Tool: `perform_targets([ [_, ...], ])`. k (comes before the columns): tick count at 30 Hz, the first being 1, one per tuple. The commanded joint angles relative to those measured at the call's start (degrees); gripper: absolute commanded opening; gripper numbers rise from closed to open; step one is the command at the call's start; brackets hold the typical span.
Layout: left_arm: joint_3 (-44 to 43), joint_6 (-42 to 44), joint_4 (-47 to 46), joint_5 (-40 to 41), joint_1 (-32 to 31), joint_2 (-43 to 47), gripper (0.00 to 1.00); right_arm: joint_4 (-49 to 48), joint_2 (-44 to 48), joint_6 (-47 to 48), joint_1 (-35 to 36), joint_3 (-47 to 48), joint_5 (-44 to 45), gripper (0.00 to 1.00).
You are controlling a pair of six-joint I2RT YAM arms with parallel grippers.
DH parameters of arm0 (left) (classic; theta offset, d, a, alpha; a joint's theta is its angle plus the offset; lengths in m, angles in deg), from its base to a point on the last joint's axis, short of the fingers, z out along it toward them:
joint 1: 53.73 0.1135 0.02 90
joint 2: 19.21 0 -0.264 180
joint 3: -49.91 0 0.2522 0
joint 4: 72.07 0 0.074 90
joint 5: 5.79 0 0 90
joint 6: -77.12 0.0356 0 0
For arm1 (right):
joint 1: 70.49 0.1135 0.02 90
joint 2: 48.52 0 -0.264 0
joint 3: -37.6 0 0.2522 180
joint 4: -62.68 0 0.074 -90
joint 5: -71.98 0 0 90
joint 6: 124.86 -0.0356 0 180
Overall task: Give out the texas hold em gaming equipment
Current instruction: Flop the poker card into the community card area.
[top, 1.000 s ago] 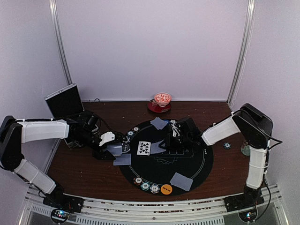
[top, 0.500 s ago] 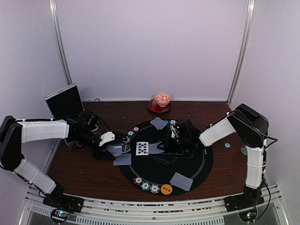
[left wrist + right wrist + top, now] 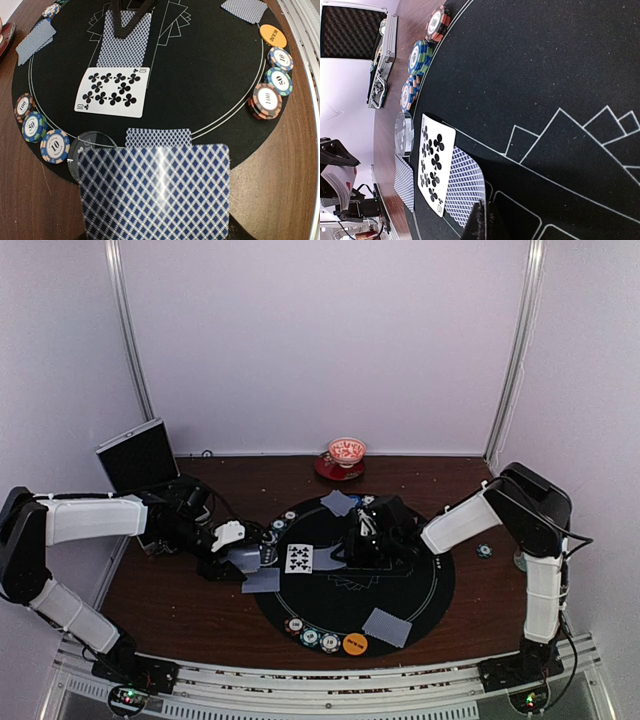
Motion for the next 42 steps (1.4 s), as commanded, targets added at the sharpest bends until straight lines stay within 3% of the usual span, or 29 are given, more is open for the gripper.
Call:
perform_targets([
  [1,-0.08,0.30,-0.47,-1.20,-0.04,0.60,0.58,4.37,2.93,2.35,0.60,2.12,3.25,0.00],
  [11,-0.04,0.28,-0.47,-1.26,-0.07,0.98,0.58,28.42,11.95,19.32,0.63,14.65,18.47,0.00],
  [20,0.09,0.19,-0.53,-1.31,-0.10,1.60,0.58,42.29,11.75,44.24,4.45,24.30,37.96,0.00],
  [27,-0.03,0.16,-0.53,-1.02,-0.05,1.23,0.58,39.39,10.15,58.69,10.39,20.42,51.67,0.00],
  [42,0.05,0.27,-0.53,-1.17,0.14,1.19,0.58,26.01,3.50,76.04,20.42,15.14,60.20,0.00],
])
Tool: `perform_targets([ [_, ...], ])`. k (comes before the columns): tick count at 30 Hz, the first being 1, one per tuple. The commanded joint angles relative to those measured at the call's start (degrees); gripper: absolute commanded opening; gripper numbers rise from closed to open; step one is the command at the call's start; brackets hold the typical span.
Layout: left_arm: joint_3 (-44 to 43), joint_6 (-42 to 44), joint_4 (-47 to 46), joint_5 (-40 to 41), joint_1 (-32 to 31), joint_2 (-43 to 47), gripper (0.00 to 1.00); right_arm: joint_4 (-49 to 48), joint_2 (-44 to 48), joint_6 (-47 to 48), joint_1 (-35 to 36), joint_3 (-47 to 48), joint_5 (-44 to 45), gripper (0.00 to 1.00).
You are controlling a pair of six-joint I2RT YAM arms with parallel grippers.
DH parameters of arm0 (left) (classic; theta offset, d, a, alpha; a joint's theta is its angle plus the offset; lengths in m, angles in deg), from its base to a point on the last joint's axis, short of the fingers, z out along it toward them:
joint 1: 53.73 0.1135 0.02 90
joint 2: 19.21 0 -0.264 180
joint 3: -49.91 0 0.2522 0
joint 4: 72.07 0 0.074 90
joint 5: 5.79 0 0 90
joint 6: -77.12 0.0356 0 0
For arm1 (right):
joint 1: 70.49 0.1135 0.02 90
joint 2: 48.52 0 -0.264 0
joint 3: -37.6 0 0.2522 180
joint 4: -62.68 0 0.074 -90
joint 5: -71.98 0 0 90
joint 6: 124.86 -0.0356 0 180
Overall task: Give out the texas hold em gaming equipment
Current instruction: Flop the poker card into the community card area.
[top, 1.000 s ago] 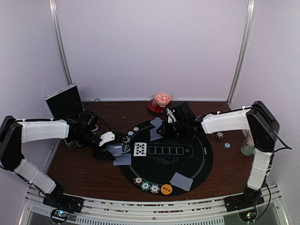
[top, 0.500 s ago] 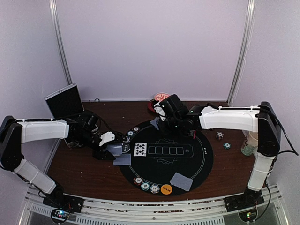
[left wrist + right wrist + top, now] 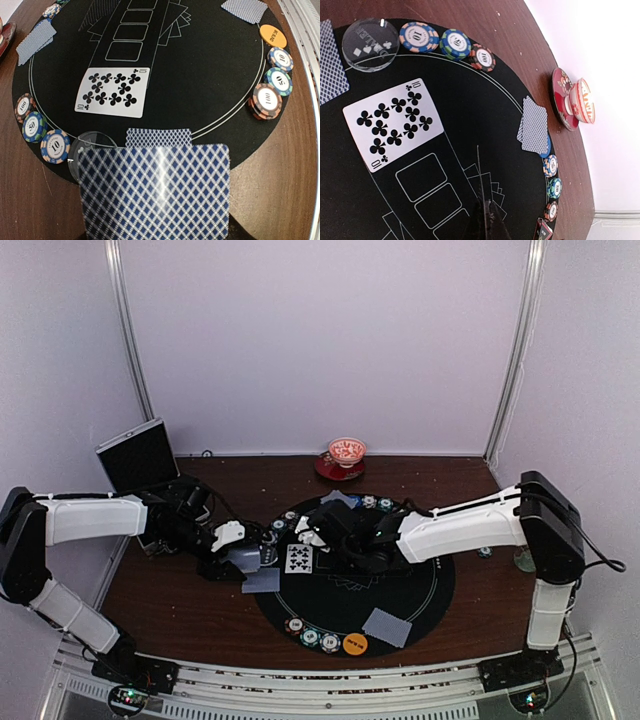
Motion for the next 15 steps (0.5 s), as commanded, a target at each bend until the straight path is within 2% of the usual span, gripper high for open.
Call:
perform_targets([
  [1,0.05,0.27,-0.53,-1.24,0.09,1.11,0.58,-5.03,-3.78,6.39,1.72,-0.63,5.62,0.00],
  [8,0.05,0.32,-0.53,-1.28,0.21,1.07,0.58,-6.15,-9.09,9.75,2.28,0.47,7.27,0.00],
  [15,-0.03,0.30,-0.52,-1.22,0.32,0.83,0.58,-8.46,-9.58,11.69,2.97,-0.28,5.59,0.00],
])
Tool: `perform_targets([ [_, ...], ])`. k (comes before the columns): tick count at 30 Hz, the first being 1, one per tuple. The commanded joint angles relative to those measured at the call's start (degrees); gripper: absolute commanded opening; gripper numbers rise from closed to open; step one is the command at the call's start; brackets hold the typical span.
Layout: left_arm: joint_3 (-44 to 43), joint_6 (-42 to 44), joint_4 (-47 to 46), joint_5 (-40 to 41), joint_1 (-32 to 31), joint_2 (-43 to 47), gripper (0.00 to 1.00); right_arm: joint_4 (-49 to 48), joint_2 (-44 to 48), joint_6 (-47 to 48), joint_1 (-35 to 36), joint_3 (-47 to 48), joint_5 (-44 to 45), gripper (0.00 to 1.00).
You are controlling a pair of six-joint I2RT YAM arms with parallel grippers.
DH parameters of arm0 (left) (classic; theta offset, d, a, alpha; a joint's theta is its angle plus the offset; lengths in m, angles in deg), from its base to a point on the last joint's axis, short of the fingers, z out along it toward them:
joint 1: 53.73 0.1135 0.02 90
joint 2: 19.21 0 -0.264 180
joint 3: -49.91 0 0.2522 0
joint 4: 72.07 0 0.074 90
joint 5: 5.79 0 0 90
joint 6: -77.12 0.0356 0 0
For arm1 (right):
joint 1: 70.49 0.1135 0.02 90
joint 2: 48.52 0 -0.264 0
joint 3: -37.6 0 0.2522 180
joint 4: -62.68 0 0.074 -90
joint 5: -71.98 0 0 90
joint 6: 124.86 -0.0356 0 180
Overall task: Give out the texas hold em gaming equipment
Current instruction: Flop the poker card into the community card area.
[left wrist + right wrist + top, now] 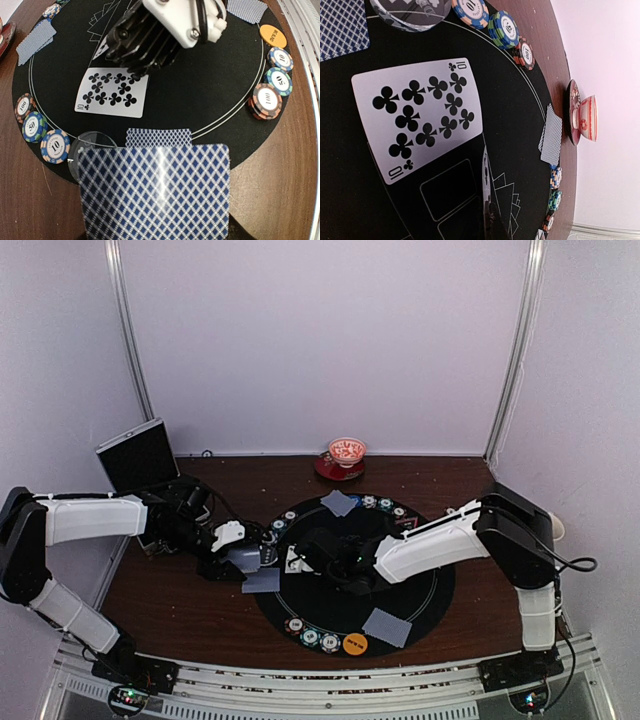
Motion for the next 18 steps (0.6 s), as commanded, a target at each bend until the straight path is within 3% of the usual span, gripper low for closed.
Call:
perform_targets([
  [1,0.02,0.34,-0.50,-1.31,0.32,0.84,0.58,-2.32,-0.74,1.96,0.51,-0.32,0.38,0.00],
  [10,0.03,0.36,-0.50,-1.31,0.38,1.02,0.58,-3.36,-3.19,2.64,0.62,-0.11,0.10,0.03],
  [18,0.07,0.34,-0.49,-1.28,0.34,0.84,0.58,-4.68,-2.95,2.83,0.68,-1.21,-0.84,0.16],
])
